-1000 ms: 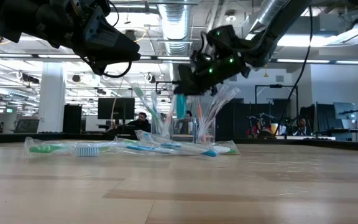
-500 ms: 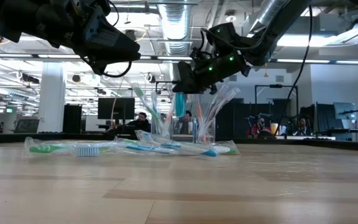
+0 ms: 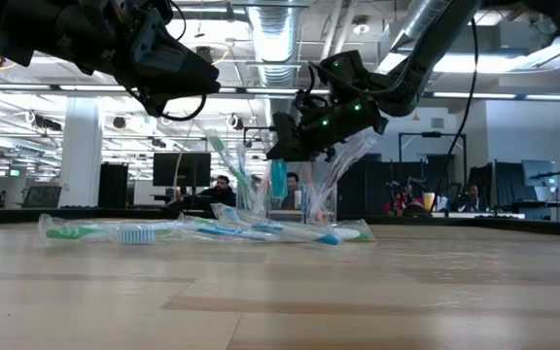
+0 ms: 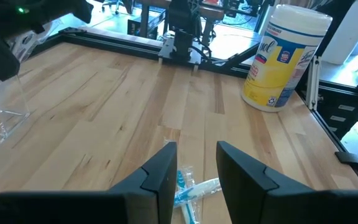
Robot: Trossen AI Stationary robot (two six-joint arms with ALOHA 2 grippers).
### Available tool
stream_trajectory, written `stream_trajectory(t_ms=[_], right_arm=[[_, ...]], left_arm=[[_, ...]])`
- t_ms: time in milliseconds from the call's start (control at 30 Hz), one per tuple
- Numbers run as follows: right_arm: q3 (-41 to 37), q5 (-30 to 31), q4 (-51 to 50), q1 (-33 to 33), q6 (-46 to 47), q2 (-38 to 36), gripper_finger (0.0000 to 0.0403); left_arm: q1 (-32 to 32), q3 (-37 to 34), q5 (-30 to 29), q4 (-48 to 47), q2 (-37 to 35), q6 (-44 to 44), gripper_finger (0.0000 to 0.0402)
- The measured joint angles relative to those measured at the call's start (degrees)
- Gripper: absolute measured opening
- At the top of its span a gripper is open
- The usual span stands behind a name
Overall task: Pick & Place toothbrushing station
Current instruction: Put the blue mouthwash into the transparent organizer
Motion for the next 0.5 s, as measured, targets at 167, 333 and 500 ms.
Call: stream_trajectory(t_ms=[167, 333, 500], right_arm=[[0.0, 0.0, -0.6, 0.0, 0.2, 0.0, 0.0090], [0.0, 0.0, -1.1, 0.0, 0.3, 0.0, 0.0091], [0.0, 0.0, -1.7, 0.0, 0.2, 0.0, 0.0095]], left_arm=[[0.0, 0.0, 0.0, 0.0, 0.0, 0.0, 0.0106], [0.0, 0.0, 0.0, 0.0, 0.0, 0.0, 0.0106], [0.0, 0.0, 0.0, 0.0, 0.0, 0.0, 0.0106]])
